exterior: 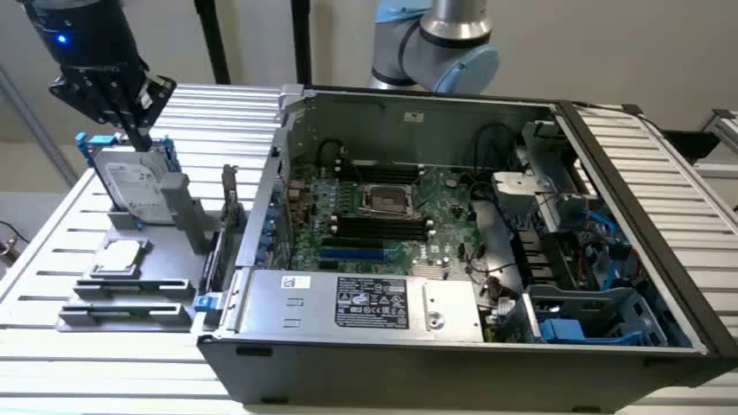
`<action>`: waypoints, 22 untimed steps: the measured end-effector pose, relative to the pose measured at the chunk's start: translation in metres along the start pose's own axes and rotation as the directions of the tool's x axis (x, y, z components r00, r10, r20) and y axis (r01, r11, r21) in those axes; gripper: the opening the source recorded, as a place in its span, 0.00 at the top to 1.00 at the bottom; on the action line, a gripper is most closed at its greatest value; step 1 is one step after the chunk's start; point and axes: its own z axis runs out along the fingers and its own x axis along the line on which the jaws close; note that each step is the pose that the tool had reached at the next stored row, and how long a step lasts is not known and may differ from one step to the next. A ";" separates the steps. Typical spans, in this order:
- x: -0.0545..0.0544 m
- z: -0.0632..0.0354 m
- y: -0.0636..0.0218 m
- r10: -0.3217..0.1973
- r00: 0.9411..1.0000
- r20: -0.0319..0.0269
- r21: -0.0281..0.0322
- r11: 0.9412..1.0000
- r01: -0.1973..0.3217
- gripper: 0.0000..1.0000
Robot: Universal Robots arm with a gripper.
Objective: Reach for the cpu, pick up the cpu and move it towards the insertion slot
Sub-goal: 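Pick up the cpu and move it towards the insertion slot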
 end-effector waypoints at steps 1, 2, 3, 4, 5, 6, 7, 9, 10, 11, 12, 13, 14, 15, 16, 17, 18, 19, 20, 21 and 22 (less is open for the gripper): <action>0.000 0.0000 0.0000 0.000 1.000 0.000 0.000 1.000 0.000 0.89; 0.000 0.0000 0.0000 0.000 1.000 0.000 0.000 1.000 0.000 0.89; 0.000 0.0000 0.0000 0.000 1.000 0.000 0.000 1.000 0.000 0.89; 0.000 0.0000 0.0000 0.000 1.000 0.000 0.000 1.000 0.000 0.89; 0.000 0.0000 0.0000 0.000 1.000 0.000 0.000 1.000 0.000 0.89; 0.000 0.0000 0.0000 0.000 1.000 0.000 0.000 1.000 0.000 0.89; 0.000 0.0000 0.0000 0.000 1.000 0.000 0.000 1.000 0.000 0.89; 0.000 0.0000 0.0000 0.000 1.000 0.000 0.000 1.000 0.000 0.89; 0.000 0.0000 0.0000 0.000 1.000 0.000 0.000 1.000 0.000 0.89; 0.000 0.0000 0.0000 0.000 1.000 0.000 0.000 1.000 0.000 0.89; 0.000 0.0000 0.0000 0.000 1.000 0.000 0.000 1.000 0.000 0.89; 0.000 -0.0001 -0.0003 0.000 1.000 0.000 0.000 1.000 0.000 0.89; 0.001 -0.0001 -0.0011 0.000 1.000 0.000 0.000 1.000 0.000 0.89; 0.002 -0.0001 -0.0024 0.000 1.000 0.000 0.000 1.000 0.000 0.89; 0.004 -0.0002 -0.0046 0.000 1.000 0.000 0.000 1.000 0.000 0.89; 0.006 -0.0001 -0.0072 0.000 1.000 0.000 0.000 1.000 0.000 0.89; 0.008 -0.0001 -0.0098 0.000 1.000 0.000 0.000 1.000 0.000 0.89; 0.011 -0.0002 -0.0125 0.000 1.000 0.000 0.000 1.000 0.000 0.89; 0.014 -0.0001 -0.0153 0.000 1.000 0.000 0.000 1.000 0.000 0.89; 0.018 -0.0001 -0.0180 0.000 1.000 0.000 0.000 1.000 0.000 0.89; 0.021 0.0000 -0.0204 0.000 1.000 0.000 0.000 1.000 0.000 0.89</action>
